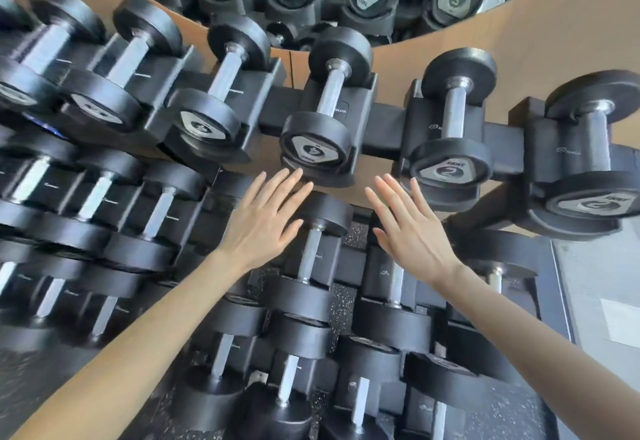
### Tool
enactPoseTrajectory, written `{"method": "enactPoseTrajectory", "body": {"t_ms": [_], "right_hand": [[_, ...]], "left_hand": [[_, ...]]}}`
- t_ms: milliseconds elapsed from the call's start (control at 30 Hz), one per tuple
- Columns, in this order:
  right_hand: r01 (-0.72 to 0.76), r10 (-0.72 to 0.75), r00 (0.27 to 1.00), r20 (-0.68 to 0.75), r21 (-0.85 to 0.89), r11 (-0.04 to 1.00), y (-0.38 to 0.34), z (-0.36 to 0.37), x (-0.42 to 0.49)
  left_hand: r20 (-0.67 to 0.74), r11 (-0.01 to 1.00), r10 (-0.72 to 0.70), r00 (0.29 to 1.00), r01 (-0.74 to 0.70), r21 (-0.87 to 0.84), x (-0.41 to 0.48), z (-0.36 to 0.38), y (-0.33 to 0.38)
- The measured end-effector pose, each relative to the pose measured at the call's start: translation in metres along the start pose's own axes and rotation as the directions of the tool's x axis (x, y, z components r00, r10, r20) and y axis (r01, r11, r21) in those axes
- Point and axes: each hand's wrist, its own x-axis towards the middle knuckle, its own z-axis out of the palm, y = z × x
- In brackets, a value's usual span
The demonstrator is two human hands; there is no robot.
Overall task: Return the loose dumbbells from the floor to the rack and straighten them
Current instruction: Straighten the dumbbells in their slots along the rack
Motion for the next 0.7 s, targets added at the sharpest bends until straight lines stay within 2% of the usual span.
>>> {"method": "enactPoseTrajectory", "body": {"t_ms": [267,400,533,700], "right_hand": [[-0.138,0.137,0.990,0.044,0.014,0.990,-0.053,0.004,0.056],[-0.275,0.275,0.961,0.015,0.049,0.960,-0.059,-0.011,0.094],[-0.336,0.336,0.942,-0.003,0.011,0.942,-0.049,-0.024,0.128],[-0.433,0.425,0.894,0.140,0.027,0.901,-0.039,-0.021,0.152]], "left_hand": [[-0.106,0.984,0.121,0.987,-0.134,-0.121,0.007,0.023,-0.085],[-0.140,0.964,0.126,0.982,-0.154,-0.215,0.033,0.021,-0.111],[-0.170,0.938,0.148,0.974,-0.192,-0.287,0.066,0.022,-0.117],[-0.157,0.876,0.192,0.969,-0.241,-0.418,0.089,0.037,-0.107]]}}
